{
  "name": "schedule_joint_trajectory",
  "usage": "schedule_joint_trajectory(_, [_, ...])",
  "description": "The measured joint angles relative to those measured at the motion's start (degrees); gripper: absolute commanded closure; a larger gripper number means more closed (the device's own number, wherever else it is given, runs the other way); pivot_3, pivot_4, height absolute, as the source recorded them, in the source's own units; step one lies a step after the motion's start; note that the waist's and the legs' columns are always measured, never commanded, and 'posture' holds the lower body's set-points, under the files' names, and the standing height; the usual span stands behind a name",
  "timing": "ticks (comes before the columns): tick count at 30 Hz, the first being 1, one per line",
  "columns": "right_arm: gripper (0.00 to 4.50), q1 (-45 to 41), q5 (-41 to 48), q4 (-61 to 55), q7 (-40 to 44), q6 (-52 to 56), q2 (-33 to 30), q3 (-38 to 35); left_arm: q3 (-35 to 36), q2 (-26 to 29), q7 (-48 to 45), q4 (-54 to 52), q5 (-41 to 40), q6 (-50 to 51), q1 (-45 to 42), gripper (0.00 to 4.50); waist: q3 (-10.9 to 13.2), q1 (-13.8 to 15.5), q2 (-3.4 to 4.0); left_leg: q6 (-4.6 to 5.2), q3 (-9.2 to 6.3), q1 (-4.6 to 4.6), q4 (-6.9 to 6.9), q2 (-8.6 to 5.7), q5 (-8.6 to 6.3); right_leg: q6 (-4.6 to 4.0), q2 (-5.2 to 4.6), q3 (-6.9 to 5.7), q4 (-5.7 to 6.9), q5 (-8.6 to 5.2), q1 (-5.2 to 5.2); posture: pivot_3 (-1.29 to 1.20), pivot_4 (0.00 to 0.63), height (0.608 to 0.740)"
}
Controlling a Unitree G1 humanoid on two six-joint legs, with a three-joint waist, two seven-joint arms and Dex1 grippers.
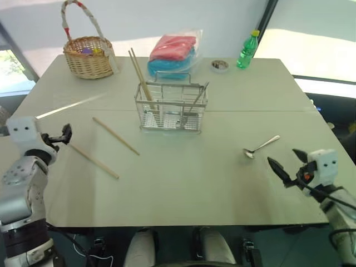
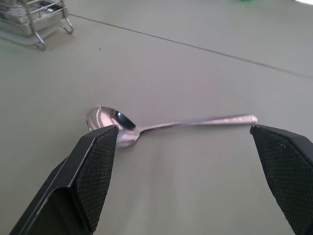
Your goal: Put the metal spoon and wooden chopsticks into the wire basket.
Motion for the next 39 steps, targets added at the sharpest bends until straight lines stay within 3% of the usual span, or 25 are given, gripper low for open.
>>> schedule_joint_trajectory(5, [0.0,-11.4,-4.3,8.8,9.9,-6.5,-11.3,5.1,-7.2,6.3,-13.5,-4.3,-7.0,3.1,-5.3,0.02,0.1,0.0,0.08,0.01,0.0,0.0,0.01,0.0,0.01,0.01,0.06,0.0,-0.02,0.0,0.04,0.0,0.15,0.723])
schedule_joint_trajectory(10, [0.0,-33.1,-9.4,21.6,24.4,-14.8,-17.7,17.4,-20.6,11.1,-29.4,-5.1,-10.1,3.2,-16.7,0.02,0.3,-0.2,0.35,0.01,-0.04,0.07,0.02,0.01,0.02,0.04,0.17,0.01,-0.03,-0.02,0.12,0.0,0.15,0.723])
schedule_joint_trajectory(15, [0.0,-42.8,-14.2,32.9,32.6,-24.0,-17.7,25.1,-27.3,10.6,-36.8,-4.7,-10.7,2.9,-20.1,0.02,0.3,-0.3,0.33,0.01,-0.11,0.09,-0.06,0.06,0.02,0.19,0.27,0.02,-0.03,-0.08,0.17,0.0,0.15,0.723])
schedule_joint_trajectory(18, [0.0,-49.0,-19.8,43.4,36.3,-34.0,-17.4,30.7,-30.3,7.4,-38.6,-3.3,-10.6,2.6,-23.1,0.02,0.3,-0.1,0.39,-0.02,-0.1,0.03,0.01,0.05,0.04,0.21,0.27,0.03,-0.03,-0.08,0.18,0.0,0.15,0.723])
schedule_joint_trajectory(27, [0.0,-62.5,-35.1,66.1,38.3,-57.4,-15.6,42.5,-32.9,4.0,-40.6,-0.4,-10.3,1.6,-25.9,0.02,0.4,-1.3,0.45,-0.35,-0.13,0.14,0.03,0.06,0.24,0.21,0.27,0.07,0.03,-0.08,0.25,0.0,0.15,0.723])
schedule_joint_trajectory(39, [0.0,-71.6,-45.6,79.7,36.7,-64.5,-10.0,49.4,-32.5,5.1,-45.8,15.0,-7.2,-2.2,-36.5,0.02,0.4,-1.5,0.5,-0.49,-0.11,0.48,-0.07,0.07,0.32,0.36,0.29,0.09,0.16,0.01,0.47,0.0,0.15,0.723])
